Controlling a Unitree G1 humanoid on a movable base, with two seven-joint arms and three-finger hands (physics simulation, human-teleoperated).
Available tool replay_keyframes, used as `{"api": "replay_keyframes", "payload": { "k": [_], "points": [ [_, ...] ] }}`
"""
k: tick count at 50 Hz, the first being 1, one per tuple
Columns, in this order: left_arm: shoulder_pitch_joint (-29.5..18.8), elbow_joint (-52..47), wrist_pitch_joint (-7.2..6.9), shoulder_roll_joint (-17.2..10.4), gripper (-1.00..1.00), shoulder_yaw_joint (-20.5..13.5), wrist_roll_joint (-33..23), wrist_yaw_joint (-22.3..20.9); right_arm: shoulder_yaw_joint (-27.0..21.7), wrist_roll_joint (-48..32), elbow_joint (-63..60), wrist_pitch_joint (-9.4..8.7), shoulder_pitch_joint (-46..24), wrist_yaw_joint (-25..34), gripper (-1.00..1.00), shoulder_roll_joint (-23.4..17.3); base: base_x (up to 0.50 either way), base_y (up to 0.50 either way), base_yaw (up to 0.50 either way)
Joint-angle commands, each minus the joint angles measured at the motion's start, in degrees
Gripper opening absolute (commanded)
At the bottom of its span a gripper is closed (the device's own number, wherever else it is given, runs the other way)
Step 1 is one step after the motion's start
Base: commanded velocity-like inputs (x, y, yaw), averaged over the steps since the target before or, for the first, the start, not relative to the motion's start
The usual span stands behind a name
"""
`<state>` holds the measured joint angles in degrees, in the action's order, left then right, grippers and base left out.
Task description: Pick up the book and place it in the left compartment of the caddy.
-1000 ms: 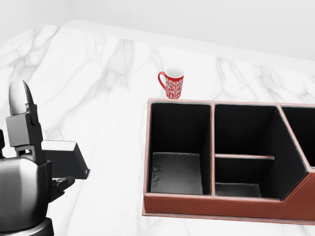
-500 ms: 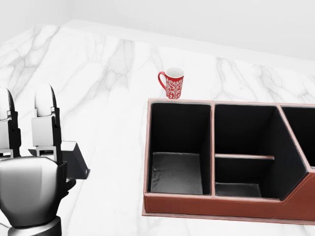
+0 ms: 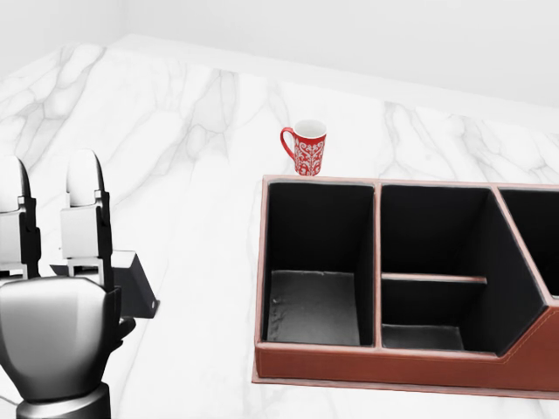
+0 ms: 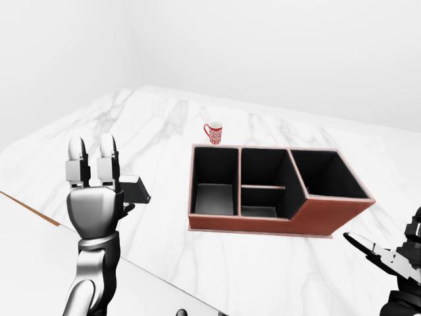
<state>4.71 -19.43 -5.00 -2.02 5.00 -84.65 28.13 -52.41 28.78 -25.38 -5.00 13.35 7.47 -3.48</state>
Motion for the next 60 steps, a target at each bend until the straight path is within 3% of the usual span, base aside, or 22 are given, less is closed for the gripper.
{"api": "replay_keyframes", "payload": {
  "k": [1, 7, 28, 33, 35, 41, 42, 50, 60],
  "points": [
    [-0.7, -1.3, 0.0, 0.1, 1.0, 0.0, -0.3, -3.2, 0.0, 0.0, 0.3, 0.0, 0.0, 0.4, 1.0, 0.0, 0.0, 0.0, 0.0],
    [-1.6, -0.9, 0.0, 0.0, 1.0, -0.5, -0.7, -6.3, 0.2, -0.1, -0.2, 0.0, 0.2, 0.4, 1.0, 0.1, 0.0, 0.0, 0.0],
    [-6.0, 8.1, 0.0, -1.1, 1.0, -1.5, -3.7, -10.8, 0.5, -0.4, 1.0, 0.0, 0.2, 0.8, 1.0, 0.3, 0.0, 0.0, 0.0],
    [-7.2, 9.7, 0.0, -1.3, 1.0, -1.9, -0.3, -12.0, 1.0, -0.9, 2.3, 0.0, -0.1, 0.8, 1.0, -0.1, 0.0, 0.0, 0.0],
    [-7.3, 10.4, 0.0, -1.5, 1.0, -1.3, -2.6, -12.8, 0.6, -0.3, 2.0, 0.0, 0.1, 0.6, 1.0, -0.3, 0.0, 0.0, 0.0],
    [-8.3, 11.3, 0.0, -2.0, 1.0, -1.3, -2.9, -15.2, 0.4, -0.4, 1.6, 0.0, 0.1, 0.7, 1.0, -0.2, 0.0, 0.0, 0.0],
    [-9.0, 13.3, 0.0, -2.1, 1.0, -1.1, -4.6, -14.9, 0.4, -0.7, 2.0, 0.0, 0.0, 0.8, 1.0, -0.2, 0.0, 0.0, 0.0],
    [-11.3, 17.0, 0.0, -2.8, 1.0, -2.3, -1.5, -15.4, 0.2, -0.7, 1.9, 0.0, 0.0, 0.8, 1.0, -0.3, 0.0, 0.0, 0.0],
    [-15.2, 25.7, 0.0, -4.3, 1.0, -3.1, -0.2, -12.4, 0.3, -1.1, 2.0, 0.0, 0.1, 0.9, 1.0, -0.2, 0.0, 0.0, 0.0]
  ]
}}
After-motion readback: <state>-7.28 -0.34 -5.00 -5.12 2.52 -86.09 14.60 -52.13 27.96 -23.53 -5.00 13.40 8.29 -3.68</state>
